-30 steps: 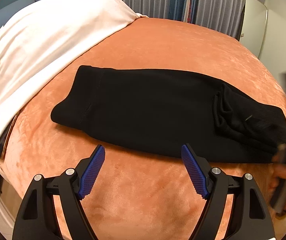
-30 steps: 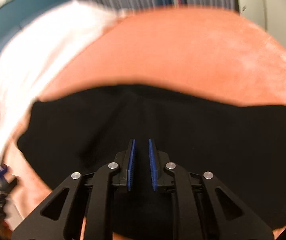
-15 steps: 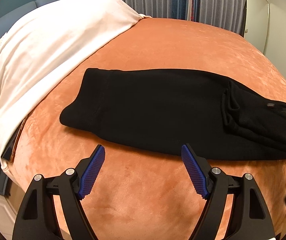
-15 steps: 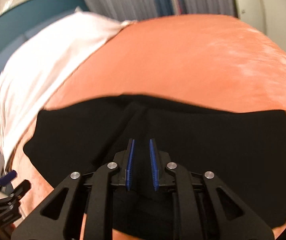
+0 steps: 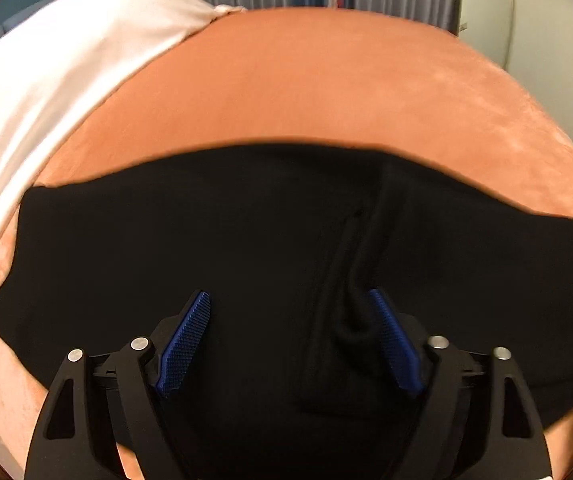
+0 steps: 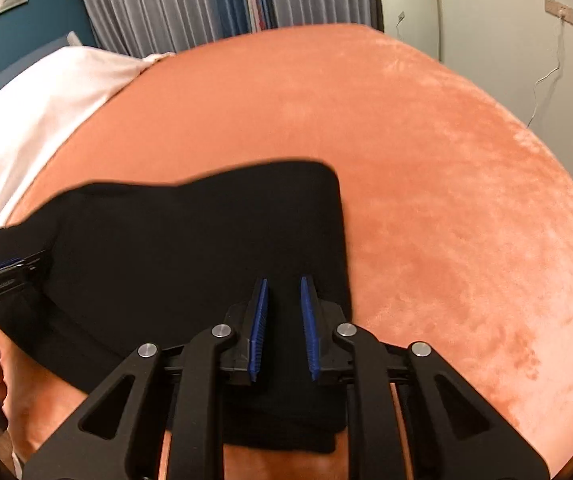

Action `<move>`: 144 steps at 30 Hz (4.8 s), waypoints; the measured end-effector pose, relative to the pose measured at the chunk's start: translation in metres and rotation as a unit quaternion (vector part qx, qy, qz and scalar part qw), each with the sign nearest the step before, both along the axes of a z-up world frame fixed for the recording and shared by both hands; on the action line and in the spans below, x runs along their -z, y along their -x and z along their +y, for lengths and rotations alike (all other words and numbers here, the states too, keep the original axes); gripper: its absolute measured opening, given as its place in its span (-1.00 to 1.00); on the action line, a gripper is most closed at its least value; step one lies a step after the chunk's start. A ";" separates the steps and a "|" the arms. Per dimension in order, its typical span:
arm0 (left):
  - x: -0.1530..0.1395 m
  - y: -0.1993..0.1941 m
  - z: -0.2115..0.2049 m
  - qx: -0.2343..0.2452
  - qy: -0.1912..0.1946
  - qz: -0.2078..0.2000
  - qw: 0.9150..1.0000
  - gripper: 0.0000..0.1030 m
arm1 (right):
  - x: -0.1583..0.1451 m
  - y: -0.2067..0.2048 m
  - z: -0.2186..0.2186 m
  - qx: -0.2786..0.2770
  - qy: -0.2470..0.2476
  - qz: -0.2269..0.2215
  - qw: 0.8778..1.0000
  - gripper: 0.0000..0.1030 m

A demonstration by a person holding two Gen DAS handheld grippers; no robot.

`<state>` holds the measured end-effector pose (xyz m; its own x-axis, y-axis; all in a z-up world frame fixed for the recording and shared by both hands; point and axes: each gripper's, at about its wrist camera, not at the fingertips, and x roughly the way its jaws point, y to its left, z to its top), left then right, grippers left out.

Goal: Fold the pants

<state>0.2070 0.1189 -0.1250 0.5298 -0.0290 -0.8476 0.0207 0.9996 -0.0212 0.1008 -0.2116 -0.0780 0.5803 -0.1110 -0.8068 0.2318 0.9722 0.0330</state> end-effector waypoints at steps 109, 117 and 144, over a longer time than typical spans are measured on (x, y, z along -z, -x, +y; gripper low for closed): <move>-0.043 0.060 -0.009 -0.013 0.054 -0.036 0.998 0.63 | -0.052 0.050 -0.046 -0.008 -0.150 -0.036 0.988 0.32; -0.005 0.050 -0.001 -0.029 0.123 0.025 0.992 0.68 | 0.001 0.039 -0.042 -0.008 -0.232 0.029 0.972 0.54; -0.114 0.124 -0.026 0.014 0.066 -0.092 0.993 0.21 | -0.079 0.109 -0.057 -0.002 -0.168 -0.060 0.984 0.40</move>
<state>0.0833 0.0928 -0.0114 0.6732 -0.1517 -0.7237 0.0653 0.9871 -0.1461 -0.0081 -0.2683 0.0013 0.6739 0.1532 -0.7228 0.2031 0.9022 0.3805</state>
